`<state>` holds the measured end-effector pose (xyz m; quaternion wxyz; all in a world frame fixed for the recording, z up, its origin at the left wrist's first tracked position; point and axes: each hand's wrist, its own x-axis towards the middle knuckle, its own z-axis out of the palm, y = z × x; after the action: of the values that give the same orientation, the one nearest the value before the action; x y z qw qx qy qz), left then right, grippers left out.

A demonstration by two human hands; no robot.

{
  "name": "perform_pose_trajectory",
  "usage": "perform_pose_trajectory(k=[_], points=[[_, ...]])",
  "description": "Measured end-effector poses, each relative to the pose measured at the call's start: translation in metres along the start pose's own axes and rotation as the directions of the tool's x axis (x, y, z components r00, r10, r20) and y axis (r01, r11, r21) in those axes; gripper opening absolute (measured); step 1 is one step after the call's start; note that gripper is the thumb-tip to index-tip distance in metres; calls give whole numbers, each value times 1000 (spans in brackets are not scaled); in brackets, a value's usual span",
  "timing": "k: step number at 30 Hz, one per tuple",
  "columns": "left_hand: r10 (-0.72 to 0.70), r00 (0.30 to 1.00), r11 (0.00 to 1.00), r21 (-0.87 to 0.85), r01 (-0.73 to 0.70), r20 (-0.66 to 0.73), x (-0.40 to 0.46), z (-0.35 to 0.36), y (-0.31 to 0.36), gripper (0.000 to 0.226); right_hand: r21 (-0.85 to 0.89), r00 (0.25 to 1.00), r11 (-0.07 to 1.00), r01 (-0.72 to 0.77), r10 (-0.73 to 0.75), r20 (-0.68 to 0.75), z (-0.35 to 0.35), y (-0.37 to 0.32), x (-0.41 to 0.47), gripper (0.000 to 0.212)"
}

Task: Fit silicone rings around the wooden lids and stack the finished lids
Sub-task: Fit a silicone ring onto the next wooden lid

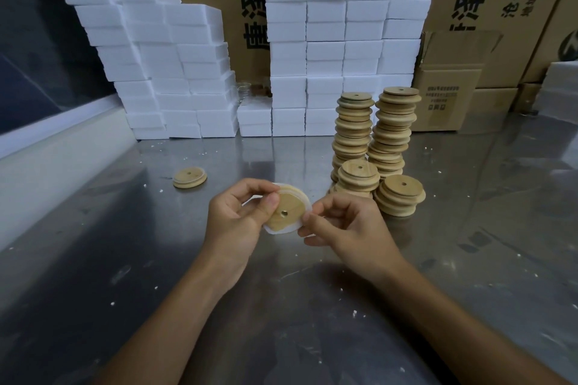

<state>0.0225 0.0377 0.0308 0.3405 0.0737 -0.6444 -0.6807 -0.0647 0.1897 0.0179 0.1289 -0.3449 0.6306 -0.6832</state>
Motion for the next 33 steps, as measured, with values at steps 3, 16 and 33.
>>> perform_pose_trajectory(k=[3,16,33], points=[[159,985,947,272,-171,64,1,-2,-1,28,-234,986,962,137,-155,-60,-6,1,2,4],[215,959,905,331,-266,183,-2,5,-6,34,-409,962,878,247,-272,-4,-4,1,2,3],[116,987,975,177,-135,115,-4,5,-2,29,-330,986,930,163,-166,19,-8,2,3,8]])
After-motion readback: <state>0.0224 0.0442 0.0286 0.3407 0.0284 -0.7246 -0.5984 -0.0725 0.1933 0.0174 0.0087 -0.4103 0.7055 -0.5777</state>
